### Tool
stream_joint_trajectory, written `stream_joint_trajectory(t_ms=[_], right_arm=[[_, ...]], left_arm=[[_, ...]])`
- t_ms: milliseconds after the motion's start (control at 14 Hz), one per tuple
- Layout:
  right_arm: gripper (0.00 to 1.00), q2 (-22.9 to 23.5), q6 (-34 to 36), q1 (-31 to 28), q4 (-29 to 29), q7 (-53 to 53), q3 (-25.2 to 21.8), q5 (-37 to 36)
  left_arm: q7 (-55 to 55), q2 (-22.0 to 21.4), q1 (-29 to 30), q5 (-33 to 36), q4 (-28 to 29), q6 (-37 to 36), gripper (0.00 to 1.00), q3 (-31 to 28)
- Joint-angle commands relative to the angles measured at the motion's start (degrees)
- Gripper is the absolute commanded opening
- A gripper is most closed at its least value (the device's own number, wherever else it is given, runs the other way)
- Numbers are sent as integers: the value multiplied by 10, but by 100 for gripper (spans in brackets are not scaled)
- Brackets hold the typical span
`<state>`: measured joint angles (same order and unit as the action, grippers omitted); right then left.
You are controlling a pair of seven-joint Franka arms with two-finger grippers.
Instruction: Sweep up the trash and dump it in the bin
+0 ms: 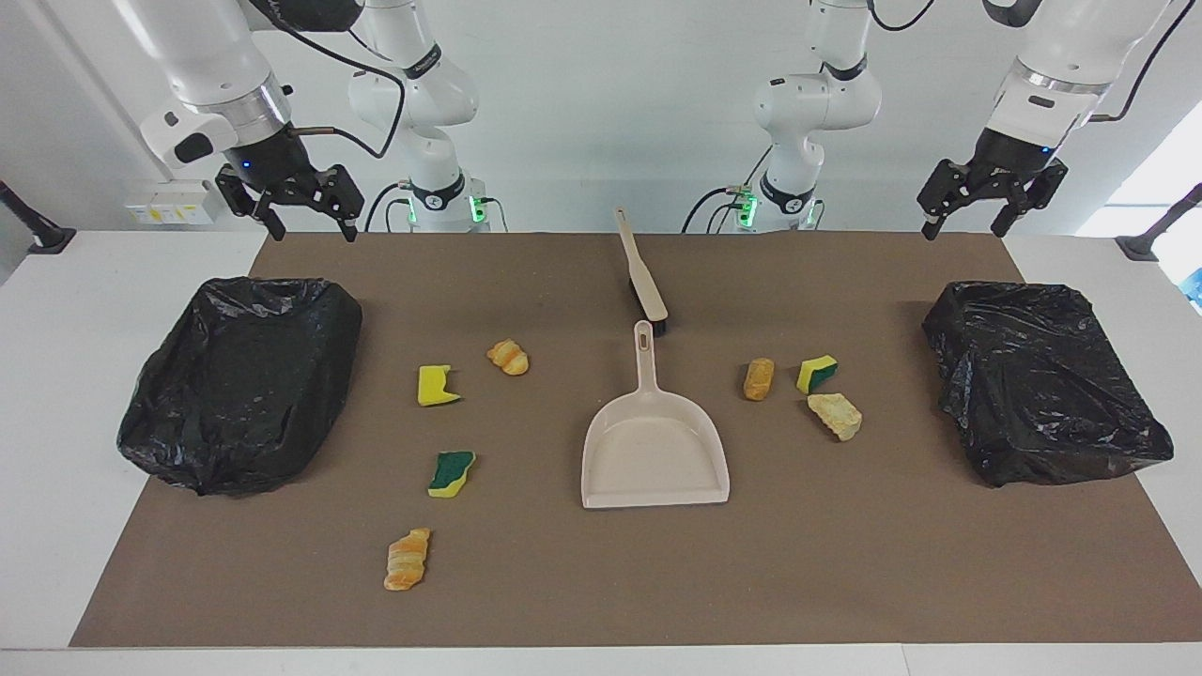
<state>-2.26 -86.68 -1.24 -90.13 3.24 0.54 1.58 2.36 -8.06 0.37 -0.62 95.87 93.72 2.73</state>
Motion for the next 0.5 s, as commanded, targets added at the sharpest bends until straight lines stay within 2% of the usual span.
stream_joint_trajectory(t_ms=[0,429], right_arm=[[100,-10,7,-3,-8,12,2,3],[100,-11,7,-3,-13,12,2,3]], left_arm=[[-3,-6,2,-7,2,-4,100,-1],[-3,-6,2,-7,2,-4,100,-1]])
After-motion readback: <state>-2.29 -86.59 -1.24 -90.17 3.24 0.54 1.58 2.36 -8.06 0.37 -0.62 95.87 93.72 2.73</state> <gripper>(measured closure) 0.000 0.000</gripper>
